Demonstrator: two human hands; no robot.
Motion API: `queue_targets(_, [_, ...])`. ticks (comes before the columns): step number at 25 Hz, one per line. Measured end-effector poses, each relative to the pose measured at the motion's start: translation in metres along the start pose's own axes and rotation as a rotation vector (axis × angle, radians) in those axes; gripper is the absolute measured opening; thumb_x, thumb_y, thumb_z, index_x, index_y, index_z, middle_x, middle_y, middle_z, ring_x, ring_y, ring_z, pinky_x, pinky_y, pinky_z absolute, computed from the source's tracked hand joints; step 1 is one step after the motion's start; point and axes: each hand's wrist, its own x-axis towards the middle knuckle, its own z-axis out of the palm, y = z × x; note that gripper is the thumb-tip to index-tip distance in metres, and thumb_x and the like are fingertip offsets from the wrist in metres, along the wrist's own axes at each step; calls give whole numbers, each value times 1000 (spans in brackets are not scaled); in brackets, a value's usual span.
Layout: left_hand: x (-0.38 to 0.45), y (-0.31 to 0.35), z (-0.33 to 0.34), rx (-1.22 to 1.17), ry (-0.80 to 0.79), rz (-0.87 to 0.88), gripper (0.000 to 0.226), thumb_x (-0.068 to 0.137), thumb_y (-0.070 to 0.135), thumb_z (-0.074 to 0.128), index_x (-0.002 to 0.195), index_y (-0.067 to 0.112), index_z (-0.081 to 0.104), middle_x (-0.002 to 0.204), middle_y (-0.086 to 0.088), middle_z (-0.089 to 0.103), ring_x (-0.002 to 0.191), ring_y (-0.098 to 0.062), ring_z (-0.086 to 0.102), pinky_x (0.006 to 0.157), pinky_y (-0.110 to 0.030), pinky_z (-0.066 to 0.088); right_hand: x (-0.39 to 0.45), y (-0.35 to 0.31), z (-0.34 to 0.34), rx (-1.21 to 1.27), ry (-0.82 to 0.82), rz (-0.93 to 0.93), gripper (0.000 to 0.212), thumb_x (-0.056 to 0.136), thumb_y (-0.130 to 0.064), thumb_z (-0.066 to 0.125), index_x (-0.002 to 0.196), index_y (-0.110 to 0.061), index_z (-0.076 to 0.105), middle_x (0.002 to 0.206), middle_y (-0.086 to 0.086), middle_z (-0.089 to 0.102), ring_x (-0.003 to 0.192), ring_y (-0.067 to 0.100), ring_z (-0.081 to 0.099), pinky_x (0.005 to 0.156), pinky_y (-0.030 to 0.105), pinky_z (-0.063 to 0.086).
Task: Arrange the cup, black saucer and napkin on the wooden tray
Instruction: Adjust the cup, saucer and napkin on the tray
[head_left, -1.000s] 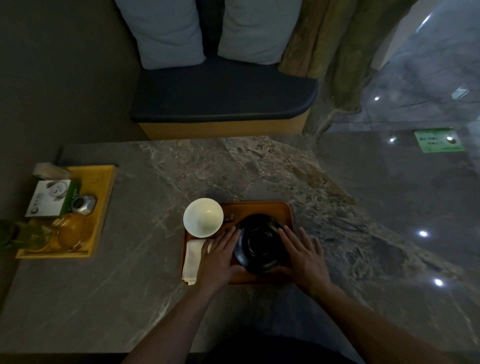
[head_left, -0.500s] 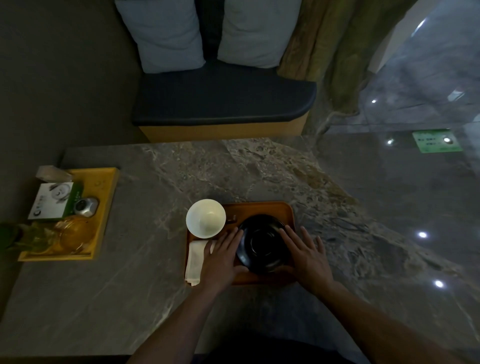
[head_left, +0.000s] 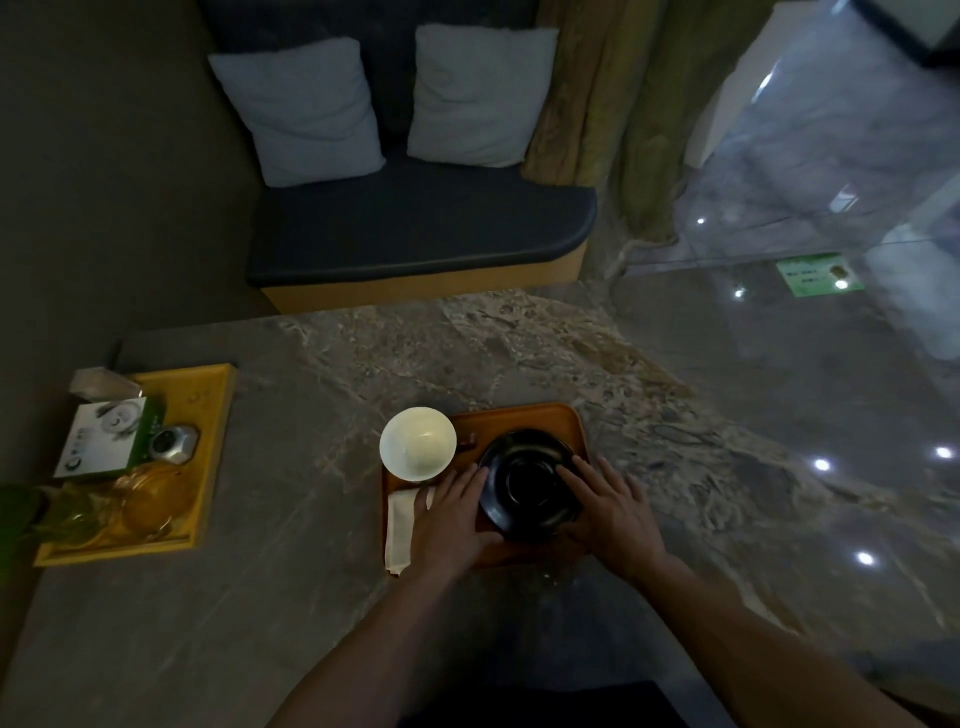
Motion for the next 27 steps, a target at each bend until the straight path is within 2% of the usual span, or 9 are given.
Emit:
queue_targets(3, [-15,-6,-5,-82,-2,-24,81,82,51,68,150,31,30,158,7,32,148,-15,23,119,-44,15,-15,-8,2,-19,15,-14,67,90,-60,46,149,-36,26,161,-6,17,149,23,6,117,49,11])
queue_targets(5, [-17,-13,-3,-110,-26,-13,69,83,51,67,144,31,42,151,6,44,141,-14,35,118,-42,23,-12,-7,2,-26,1,-27,60,90,-62,44,143,-36,38,158,-7,27,148,22,12,115,47,14])
queue_targets(8, [-45,-12,-13,-98,27,-14,53,88,50,62,136,30,52,143,5,53,131,-13,47,110,-35,37,-24,-7,-12,-71,43,-100,53,88,-66,42,133,-38,50,149,-11,41,144,19,21,111,44,19])
queue_targets(12, [-72,-20,-21,-117,-75,-89,44,89,42,65,129,25,58,136,3,58,122,-15,53,102,-29,44,-31,-7,-14,-63,72,-206,53,88,-70,37,131,-42,51,142,-13,50,136,16,35,108,41,22])
queue_targets(15, [-95,-25,-27,-84,-182,-176,36,86,37,68,120,25,64,126,2,63,108,-16,60,92,-33,53,-36,-7,-14,-75,25,-284,44,92,-60,42,131,-42,49,141,-11,50,131,18,40,106,40,27])
queue_targets(17, [-107,-31,-30,-60,-221,-217,36,82,39,70,116,28,65,123,4,65,106,-16,61,86,-31,52,-37,-9,-12,-132,-36,-314,39,93,-53,47,127,-35,53,138,-6,53,126,21,44,105,41,31])
queue_targets(19, [-116,-36,-33,-57,-226,-254,41,80,42,72,118,31,64,127,6,63,112,-16,58,87,-30,47,-38,-11,-12,-163,-69,-330,39,92,-50,49,126,-32,55,136,-3,54,124,22,45,104,41,34])
queue_targets(22, [-123,-43,-39,-53,-245,-265,54,74,49,74,124,33,61,133,6,59,119,-19,55,97,-35,47,-42,-17,-11,-170,-59,-357,41,92,-50,49,129,-34,53,139,-5,52,126,22,44,104,41,33])
queue_targets(27, [-125,-70,-51,11,-295,-228,59,76,41,75,132,34,56,136,4,57,121,-20,54,98,-38,48,-42,-39,-2,-188,-46,-376,39,91,-51,48,129,-42,52,143,-7,48,133,21,38,106,43,28])
